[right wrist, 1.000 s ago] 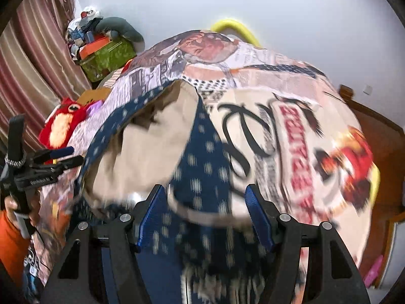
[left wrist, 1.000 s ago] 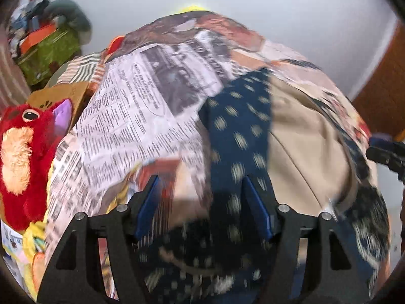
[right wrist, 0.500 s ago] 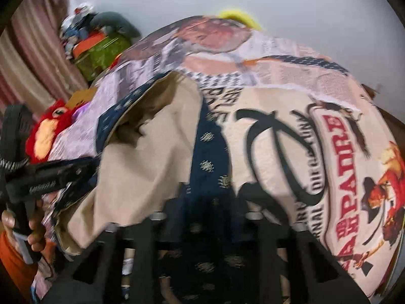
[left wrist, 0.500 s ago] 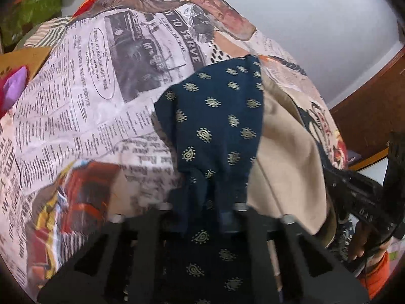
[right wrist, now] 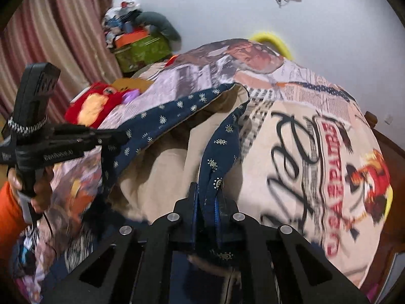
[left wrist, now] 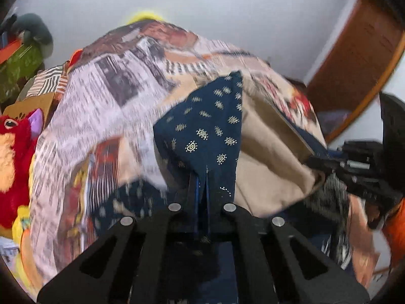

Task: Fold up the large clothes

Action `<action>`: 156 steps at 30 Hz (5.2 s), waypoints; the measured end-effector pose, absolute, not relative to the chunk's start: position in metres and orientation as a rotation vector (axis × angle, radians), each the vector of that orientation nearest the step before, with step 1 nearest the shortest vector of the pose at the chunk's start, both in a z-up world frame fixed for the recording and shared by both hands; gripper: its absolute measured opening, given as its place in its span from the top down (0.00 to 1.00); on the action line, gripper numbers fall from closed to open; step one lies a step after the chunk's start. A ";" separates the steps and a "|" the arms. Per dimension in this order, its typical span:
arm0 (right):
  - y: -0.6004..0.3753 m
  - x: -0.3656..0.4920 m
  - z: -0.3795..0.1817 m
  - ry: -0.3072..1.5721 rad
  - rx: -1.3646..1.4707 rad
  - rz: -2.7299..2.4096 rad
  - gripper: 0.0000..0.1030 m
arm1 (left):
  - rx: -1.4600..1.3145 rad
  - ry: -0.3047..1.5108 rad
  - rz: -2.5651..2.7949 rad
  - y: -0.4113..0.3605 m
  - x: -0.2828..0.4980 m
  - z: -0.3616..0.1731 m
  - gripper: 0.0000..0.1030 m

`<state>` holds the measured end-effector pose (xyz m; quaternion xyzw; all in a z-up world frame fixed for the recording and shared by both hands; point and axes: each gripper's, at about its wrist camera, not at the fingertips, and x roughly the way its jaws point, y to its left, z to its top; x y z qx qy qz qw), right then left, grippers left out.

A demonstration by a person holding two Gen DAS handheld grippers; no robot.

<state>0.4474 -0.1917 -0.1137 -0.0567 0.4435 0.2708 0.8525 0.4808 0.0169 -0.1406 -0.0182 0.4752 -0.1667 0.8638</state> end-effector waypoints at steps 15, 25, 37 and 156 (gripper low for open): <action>-0.210 0.359 -0.155 1.041 -0.172 0.542 0.83 | 0.128 1.062 -0.290 0.019 0.390 -0.172 0.91; -0.205 0.416 -0.099 0.917 -0.108 0.493 0.45 | 0.069 1.029 -0.296 0.000 0.452 -0.154 0.36; -0.192 0.523 -0.183 1.133 0.051 0.456 0.55 | 0.038 1.105 -0.337 -0.014 0.511 -0.213 0.36; -0.211 0.253 -0.154 1.178 -0.128 0.640 0.53 | 0.078 1.184 -0.354 -0.015 0.341 -0.219 0.37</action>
